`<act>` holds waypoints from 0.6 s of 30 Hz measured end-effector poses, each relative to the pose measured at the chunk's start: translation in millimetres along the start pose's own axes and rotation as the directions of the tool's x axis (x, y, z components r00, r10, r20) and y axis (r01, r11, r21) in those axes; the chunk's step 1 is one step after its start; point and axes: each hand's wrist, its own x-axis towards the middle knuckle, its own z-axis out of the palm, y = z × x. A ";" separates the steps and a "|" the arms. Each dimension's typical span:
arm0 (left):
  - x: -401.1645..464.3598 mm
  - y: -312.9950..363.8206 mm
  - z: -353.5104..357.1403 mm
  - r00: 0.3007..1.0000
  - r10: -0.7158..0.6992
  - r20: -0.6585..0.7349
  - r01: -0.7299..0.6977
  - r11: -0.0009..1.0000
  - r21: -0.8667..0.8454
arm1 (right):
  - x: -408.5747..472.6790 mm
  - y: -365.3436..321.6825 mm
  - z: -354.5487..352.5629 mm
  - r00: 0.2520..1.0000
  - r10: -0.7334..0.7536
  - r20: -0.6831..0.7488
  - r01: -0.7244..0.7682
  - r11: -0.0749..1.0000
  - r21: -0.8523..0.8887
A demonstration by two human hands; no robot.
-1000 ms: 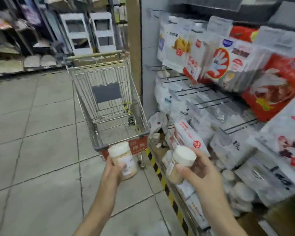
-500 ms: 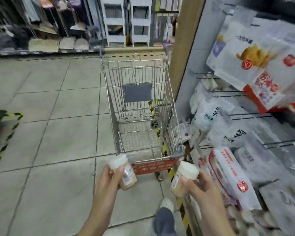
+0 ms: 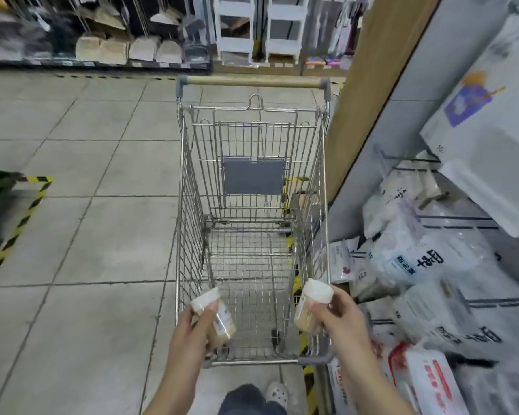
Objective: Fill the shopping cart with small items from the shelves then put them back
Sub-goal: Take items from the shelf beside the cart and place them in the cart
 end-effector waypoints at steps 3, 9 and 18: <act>39.3 9.2 19.9 1.000 -0.010 -0.009 0.011 1.000 0.023 | 48.4 -6.0 12.4 1.000 0.005 -0.004 -0.006 0.998 -0.058; 152.0 18.1 64.6 0.997 -0.008 0.071 -0.003 0.988 0.157 | 148.6 3.8 44.8 0.998 0.055 -0.022 -0.057 0.993 -0.107; 346.9 -32.6 136.0 0.992 -0.077 0.097 0.030 0.907 0.419 | 328.5 69.2 96.3 0.984 0.055 -0.169 -0.094 0.968 -0.233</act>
